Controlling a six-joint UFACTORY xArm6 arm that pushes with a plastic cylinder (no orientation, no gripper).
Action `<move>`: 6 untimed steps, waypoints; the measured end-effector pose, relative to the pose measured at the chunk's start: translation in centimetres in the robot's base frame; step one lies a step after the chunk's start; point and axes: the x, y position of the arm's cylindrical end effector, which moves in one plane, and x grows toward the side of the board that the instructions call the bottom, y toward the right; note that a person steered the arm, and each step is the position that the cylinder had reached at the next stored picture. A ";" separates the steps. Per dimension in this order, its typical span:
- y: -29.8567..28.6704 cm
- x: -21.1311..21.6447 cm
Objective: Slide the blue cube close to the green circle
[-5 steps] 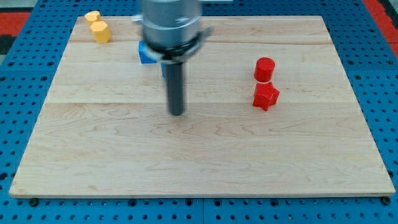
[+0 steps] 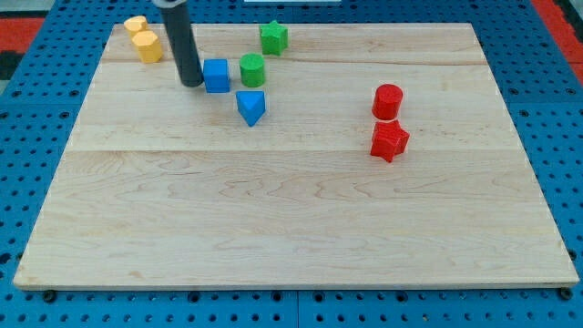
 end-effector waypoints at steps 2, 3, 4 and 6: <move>1.8 -4.4; 2.9 -3.5; 2.9 -3.5; 5.6 -3.7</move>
